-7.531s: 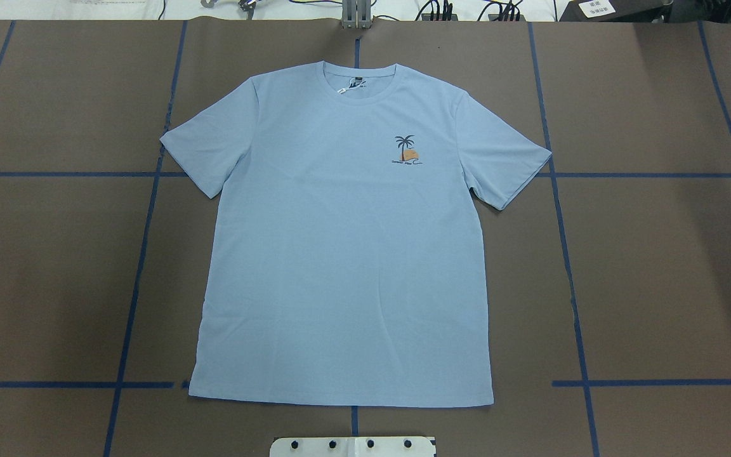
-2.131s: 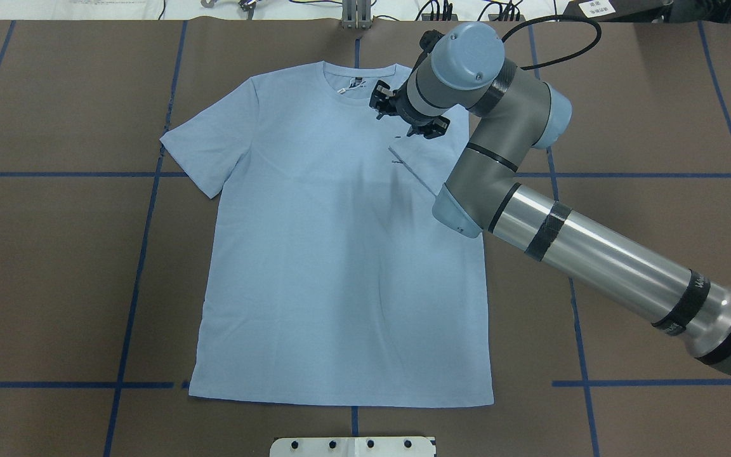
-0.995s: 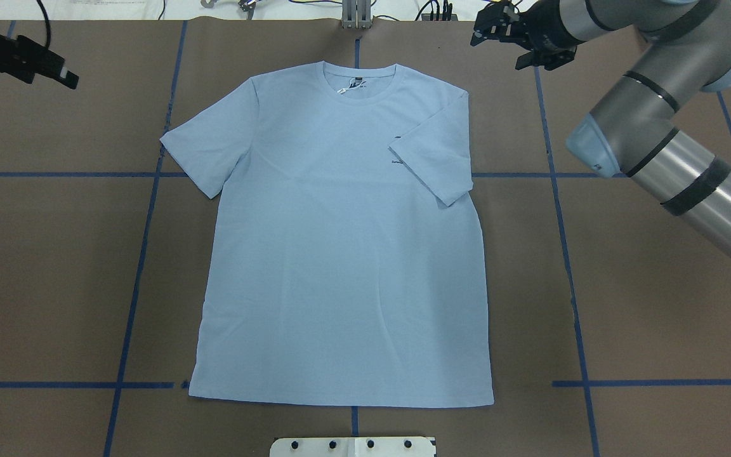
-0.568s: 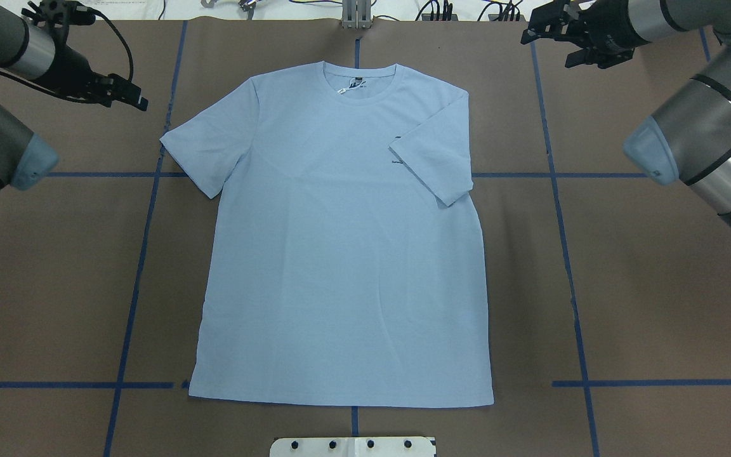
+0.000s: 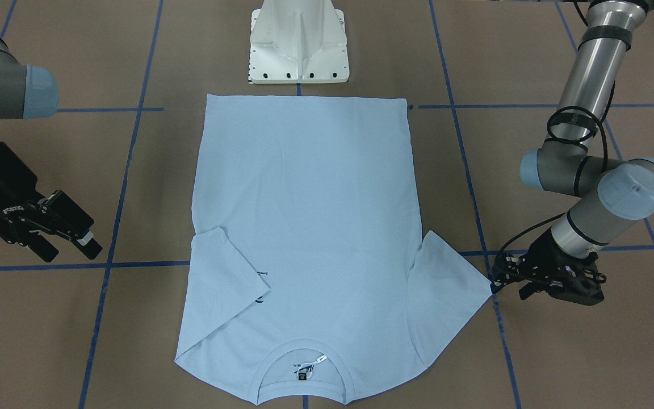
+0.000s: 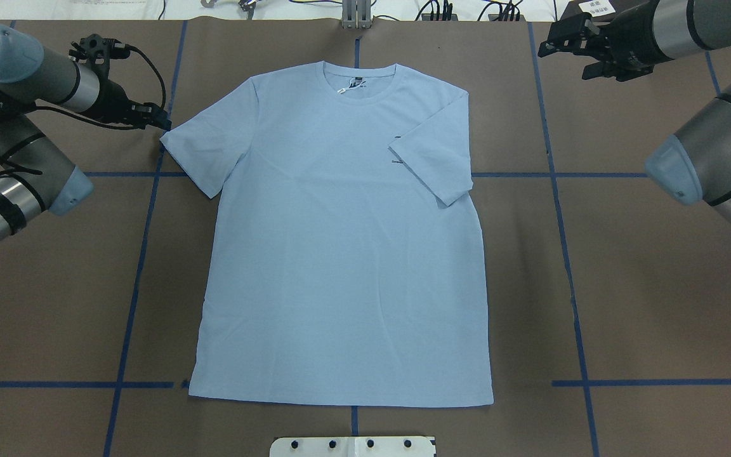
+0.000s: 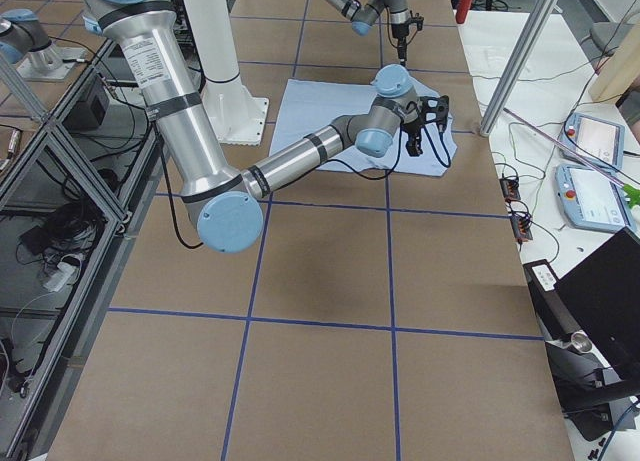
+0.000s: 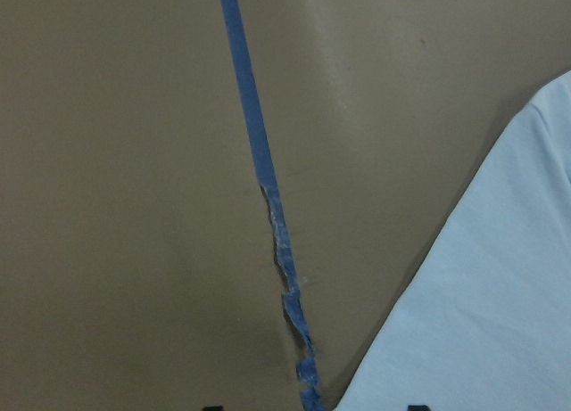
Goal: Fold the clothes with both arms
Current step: 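Release the sleeve and lift the right gripper away while the left arm approaches, then lower the left gripper onto the sleeve nearest it and grasp it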
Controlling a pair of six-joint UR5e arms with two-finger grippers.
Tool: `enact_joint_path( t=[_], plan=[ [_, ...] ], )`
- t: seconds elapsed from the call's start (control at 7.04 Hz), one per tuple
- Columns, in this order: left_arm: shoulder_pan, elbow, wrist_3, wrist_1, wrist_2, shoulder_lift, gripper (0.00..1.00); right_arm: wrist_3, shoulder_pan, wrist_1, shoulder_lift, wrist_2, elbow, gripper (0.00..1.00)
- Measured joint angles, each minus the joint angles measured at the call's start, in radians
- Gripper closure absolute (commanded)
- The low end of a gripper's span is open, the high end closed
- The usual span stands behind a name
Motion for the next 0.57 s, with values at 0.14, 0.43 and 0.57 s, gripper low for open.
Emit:
enact_joint_path(
  t=[0.14,0.43,0.57],
  plan=[
    [0.003,0.007,-0.001,0.0,0.001,-0.006,0.41,0.0,-0.002,0.0,0.0,-0.001,-0.001,0.0],
    [0.007,0.009,-0.002,-0.001,0.0,-0.016,0.45,0.002,-0.005,0.0,0.002,0.001,0.002,0.0],
    [0.009,0.008,-0.002,-0.001,0.0,-0.017,0.45,0.004,-0.006,0.0,0.002,0.002,0.003,0.0]
  ],
)
